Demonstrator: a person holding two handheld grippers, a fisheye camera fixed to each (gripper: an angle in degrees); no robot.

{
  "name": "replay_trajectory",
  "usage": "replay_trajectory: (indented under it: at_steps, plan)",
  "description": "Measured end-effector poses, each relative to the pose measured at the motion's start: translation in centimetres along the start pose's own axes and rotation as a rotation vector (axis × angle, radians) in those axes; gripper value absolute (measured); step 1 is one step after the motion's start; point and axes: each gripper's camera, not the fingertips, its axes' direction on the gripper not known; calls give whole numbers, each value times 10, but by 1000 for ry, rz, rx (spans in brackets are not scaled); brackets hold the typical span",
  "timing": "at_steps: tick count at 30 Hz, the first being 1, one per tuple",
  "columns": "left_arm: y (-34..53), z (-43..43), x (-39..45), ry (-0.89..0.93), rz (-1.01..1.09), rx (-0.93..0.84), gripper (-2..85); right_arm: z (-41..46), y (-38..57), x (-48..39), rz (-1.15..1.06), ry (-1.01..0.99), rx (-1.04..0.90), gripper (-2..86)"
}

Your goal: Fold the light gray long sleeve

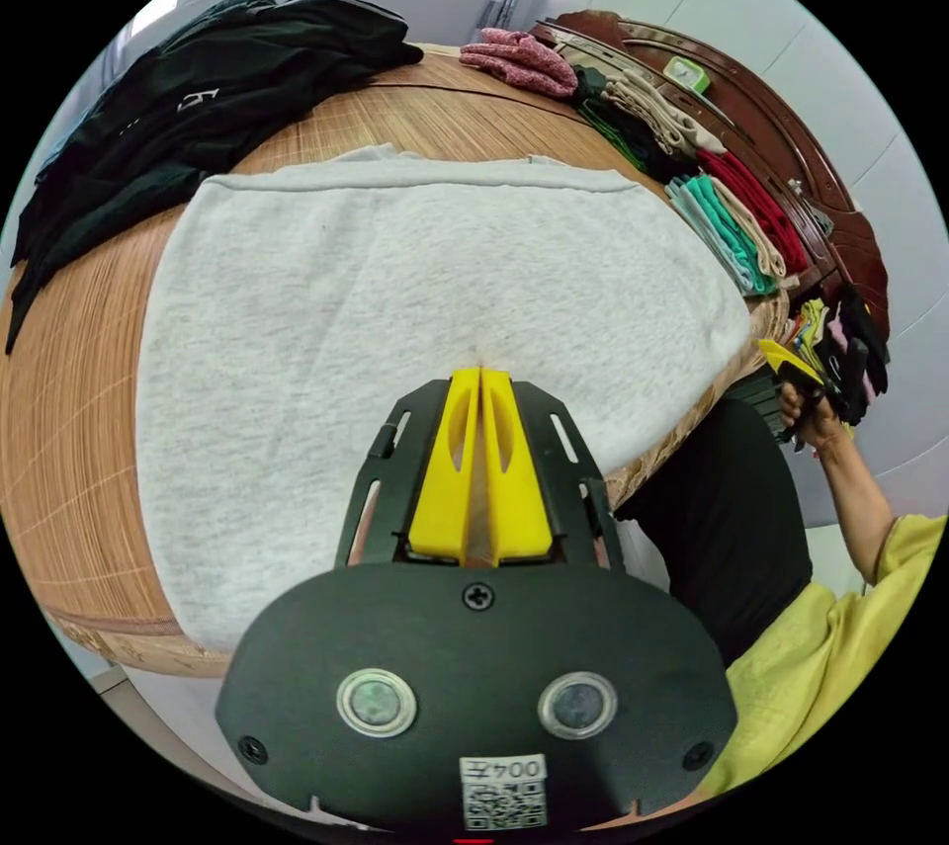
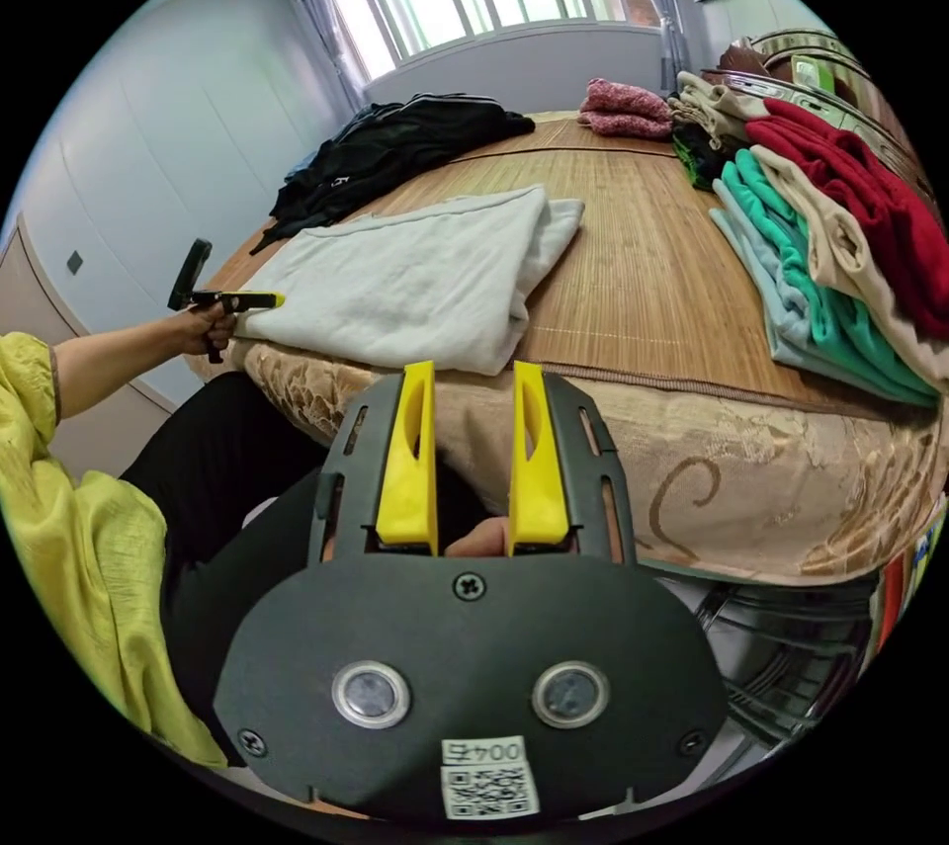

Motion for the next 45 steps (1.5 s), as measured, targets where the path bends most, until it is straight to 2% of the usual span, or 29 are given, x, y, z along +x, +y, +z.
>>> replay_trajectory:
  at_steps: [6, 10, 15, 22, 25, 30, 36, 39, 42, 45]
  plan:
    - [-3, 3, 13, -23, -6, -3, 3, 8, -14, 12, -61, -128, -37, 117]
    - [-8, 5, 25, -42, 6, -22, 3, 9, -22, -2, -204, -114, -110, 115]
    - [-10, 8, 36, -48, 3, -25, 3, 18, -29, 3, -236, -143, -175, 93]
    - [-13, 12, 52, -51, 13, -36, 3, 22, -47, -17, -404, -52, -332, 42]
    - [-12, 13, 58, -49, 21, -39, 3, 12, -54, -29, -453, -23, -295, 29]
    - [-8, 16, 65, -27, 7, -24, 2, 51, -39, -35, -489, 140, -427, 14]
    - [-3, 19, 78, -33, 17, -21, 2, 49, -43, -35, -332, 130, -444, 4]
    - [2, 20, 84, -37, 12, -6, 2, 29, -48, -33, -189, 215, -328, 6]
    - [9, 21, 94, -67, 25, 11, 2, 8, -57, -50, -83, 113, -103, 36]
    - [14, 22, 102, -89, 27, 16, 2, 29, -71, -83, -56, -26, -43, 82]
